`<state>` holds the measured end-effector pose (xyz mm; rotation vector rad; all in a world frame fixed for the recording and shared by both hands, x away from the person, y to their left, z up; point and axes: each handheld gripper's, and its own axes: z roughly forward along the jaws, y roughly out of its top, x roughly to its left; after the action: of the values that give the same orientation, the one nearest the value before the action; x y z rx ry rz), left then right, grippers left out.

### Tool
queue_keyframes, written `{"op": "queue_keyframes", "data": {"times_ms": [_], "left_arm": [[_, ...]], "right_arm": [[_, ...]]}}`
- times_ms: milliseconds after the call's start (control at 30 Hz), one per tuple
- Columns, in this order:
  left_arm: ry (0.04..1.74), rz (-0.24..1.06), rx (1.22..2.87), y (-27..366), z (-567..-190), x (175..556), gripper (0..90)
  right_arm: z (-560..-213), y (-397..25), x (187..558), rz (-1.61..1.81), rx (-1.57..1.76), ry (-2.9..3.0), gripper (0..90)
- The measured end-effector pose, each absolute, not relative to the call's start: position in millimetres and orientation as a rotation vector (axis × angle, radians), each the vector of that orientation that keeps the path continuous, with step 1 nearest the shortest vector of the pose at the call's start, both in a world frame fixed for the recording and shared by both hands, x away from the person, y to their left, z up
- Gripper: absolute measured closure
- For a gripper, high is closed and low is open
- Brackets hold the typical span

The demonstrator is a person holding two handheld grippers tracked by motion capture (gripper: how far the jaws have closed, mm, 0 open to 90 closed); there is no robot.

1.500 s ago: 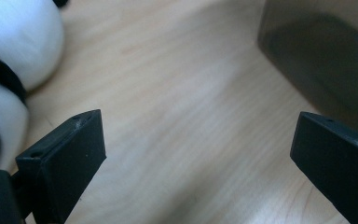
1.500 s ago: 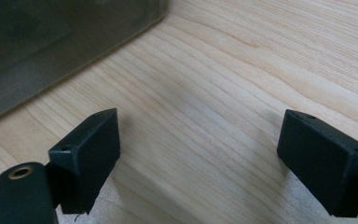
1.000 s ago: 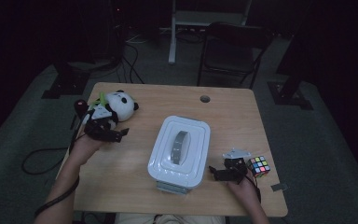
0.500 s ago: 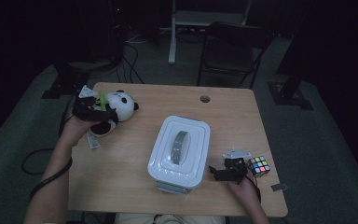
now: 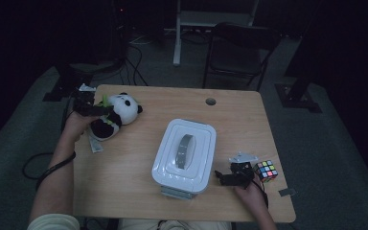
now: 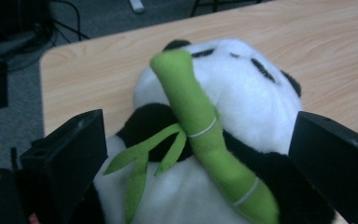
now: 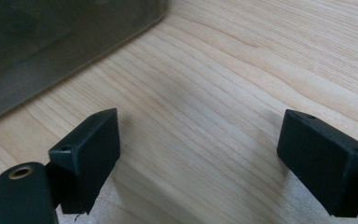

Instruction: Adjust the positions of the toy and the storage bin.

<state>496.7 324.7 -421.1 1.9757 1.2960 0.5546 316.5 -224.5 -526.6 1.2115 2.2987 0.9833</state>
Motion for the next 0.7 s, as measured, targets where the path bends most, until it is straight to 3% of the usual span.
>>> {"op": "queue_keyframes", "data": {"times_ms": [200,367,467,600,700], "left_arm": [[1.306,0.511,1.985,322,-437,501,7.1],[1.296,0.537,1.979,318,-441,501,17.0],[1.321,0.574,1.965,321,-443,500,30.0],[1.339,0.577,1.954,320,-446,498,35.7],[1.353,0.592,1.955,318,-446,496,48.0]], "right_arm": [[-527,-225,317,0.983,1.211,2.299,12.8],[-527,-225,317,0.983,1.211,2.299,12.8],[-527,-224,316,0.983,1.211,2.298,12.8],[-527,-224,316,0.983,1.211,2.298,12.9],[-527,-224,316,0.983,1.211,2.298,12.8]]}}
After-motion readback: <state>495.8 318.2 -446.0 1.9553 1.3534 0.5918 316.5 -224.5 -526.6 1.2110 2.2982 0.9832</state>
